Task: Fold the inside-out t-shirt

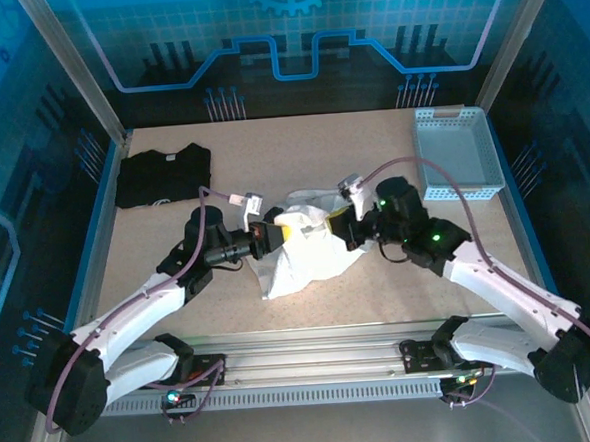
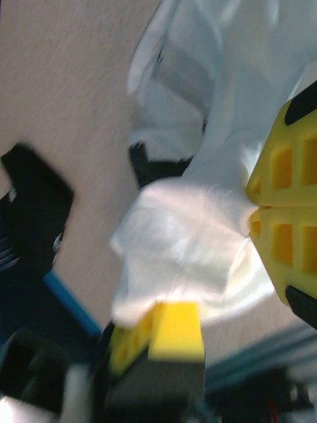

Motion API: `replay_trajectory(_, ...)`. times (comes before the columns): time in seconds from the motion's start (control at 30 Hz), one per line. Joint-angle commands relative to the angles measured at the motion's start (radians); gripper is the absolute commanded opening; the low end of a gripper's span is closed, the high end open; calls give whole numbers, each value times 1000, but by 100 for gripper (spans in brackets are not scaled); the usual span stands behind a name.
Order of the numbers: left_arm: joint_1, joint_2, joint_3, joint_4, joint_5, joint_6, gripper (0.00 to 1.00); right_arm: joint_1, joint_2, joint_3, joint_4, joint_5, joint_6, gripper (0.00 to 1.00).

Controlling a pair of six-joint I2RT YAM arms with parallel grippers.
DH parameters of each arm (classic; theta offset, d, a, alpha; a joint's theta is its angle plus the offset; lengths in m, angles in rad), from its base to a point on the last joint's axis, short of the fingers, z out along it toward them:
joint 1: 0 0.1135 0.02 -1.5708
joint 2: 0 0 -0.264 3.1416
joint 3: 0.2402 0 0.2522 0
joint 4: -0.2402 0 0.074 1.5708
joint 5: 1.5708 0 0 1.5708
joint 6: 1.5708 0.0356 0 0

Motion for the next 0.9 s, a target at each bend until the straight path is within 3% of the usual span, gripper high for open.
replay_trajectory(0.0,15,17,57,-77,-89,11,0,-58,18,60,-24,-402,68,0)
replay_trajectory(0.1,16,37,71,-122,-111,32,3,-74,53,88,-3,-505,89,0)
replay_trajectory(0.27,15,47,78,-228,-173,68,14,-97,101,106,16,-531,119,0)
replay_trajectory(0.47,-3,-51,39,-313,-279,124,48,-105,150,115,14,-501,150,0)
replay_trajectory(0.67,-129,-177,28,-406,-463,235,71,-111,180,135,-21,-480,143,0)
replay_trajectory(0.87,-234,-168,85,-431,-537,316,80,-113,200,150,-34,-478,140,0)
